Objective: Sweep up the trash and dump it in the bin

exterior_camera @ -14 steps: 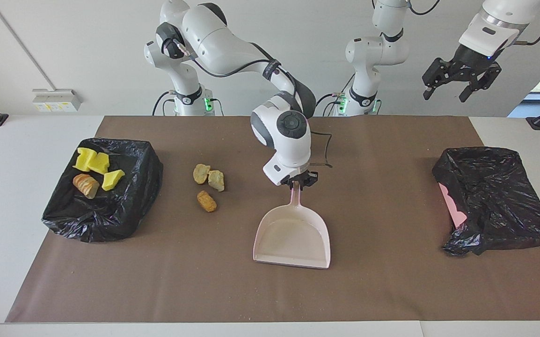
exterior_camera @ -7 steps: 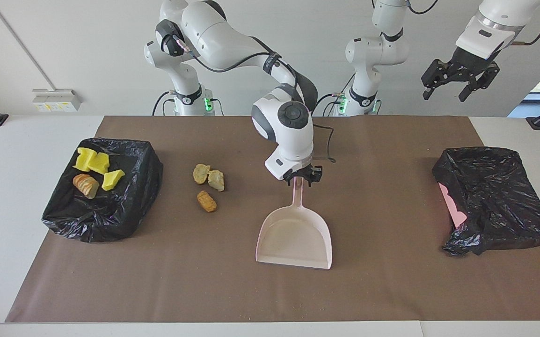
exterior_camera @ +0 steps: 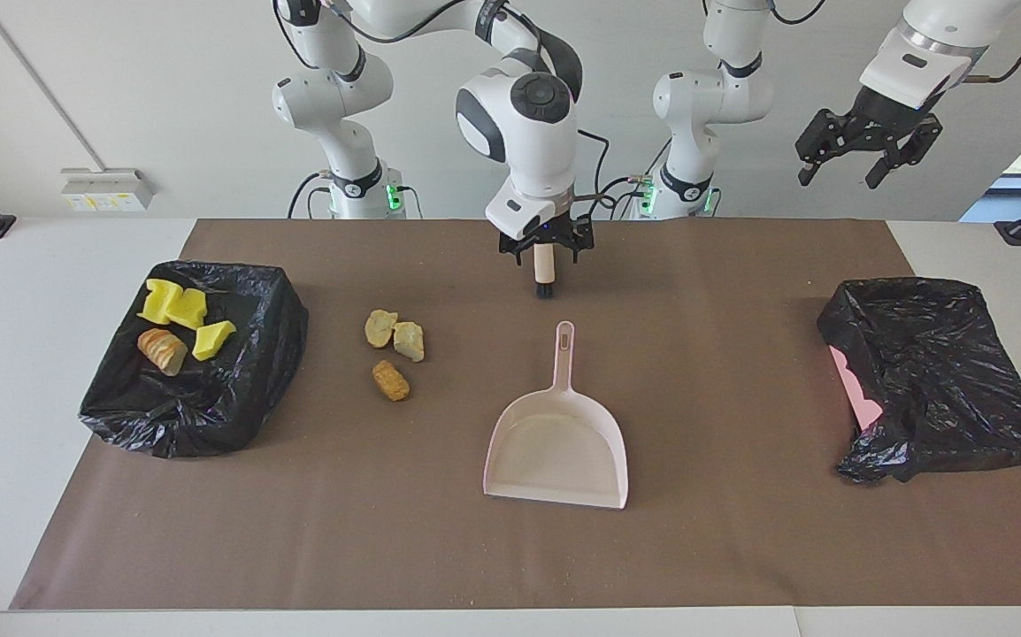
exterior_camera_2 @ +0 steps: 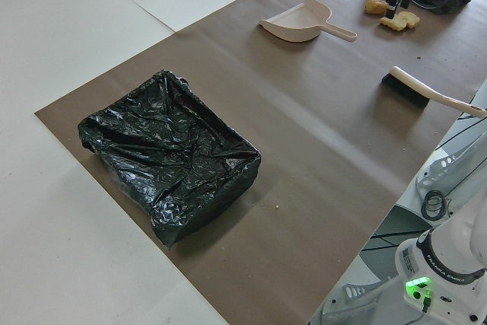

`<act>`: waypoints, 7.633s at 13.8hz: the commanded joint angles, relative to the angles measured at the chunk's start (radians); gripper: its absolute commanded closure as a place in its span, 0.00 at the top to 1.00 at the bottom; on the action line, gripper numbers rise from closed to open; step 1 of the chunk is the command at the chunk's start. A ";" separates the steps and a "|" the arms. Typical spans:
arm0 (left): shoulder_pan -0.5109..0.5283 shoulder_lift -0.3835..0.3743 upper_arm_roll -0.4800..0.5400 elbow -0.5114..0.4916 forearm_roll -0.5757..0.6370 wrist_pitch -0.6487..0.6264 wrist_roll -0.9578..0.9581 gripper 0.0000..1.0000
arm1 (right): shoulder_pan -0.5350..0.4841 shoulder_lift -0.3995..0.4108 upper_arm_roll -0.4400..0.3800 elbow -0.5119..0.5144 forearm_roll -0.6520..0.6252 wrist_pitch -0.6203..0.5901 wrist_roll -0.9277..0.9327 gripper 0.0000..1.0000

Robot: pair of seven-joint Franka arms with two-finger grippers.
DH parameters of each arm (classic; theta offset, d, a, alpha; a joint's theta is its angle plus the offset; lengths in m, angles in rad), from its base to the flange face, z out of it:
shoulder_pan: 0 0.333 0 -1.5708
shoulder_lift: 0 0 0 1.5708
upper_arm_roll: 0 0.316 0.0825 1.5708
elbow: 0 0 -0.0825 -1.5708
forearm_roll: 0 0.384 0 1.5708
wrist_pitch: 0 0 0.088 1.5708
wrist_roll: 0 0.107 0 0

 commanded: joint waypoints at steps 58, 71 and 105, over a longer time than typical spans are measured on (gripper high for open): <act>-0.578 0.222 0.003 -0.558 0.087 0.787 0.706 0.00 | -0.466 -0.244 -0.004 -0.609 -0.227 0.144 -0.467 0.00; -0.599 0.169 0.003 -0.673 0.110 0.850 0.703 0.00 | -0.225 -0.186 -0.004 -0.479 0.356 0.134 -0.497 0.00; -0.362 0.102 0.006 -0.609 0.108 0.769 0.796 0.00 | -0.139 -0.201 0.002 -0.309 0.040 -0.058 -0.117 0.00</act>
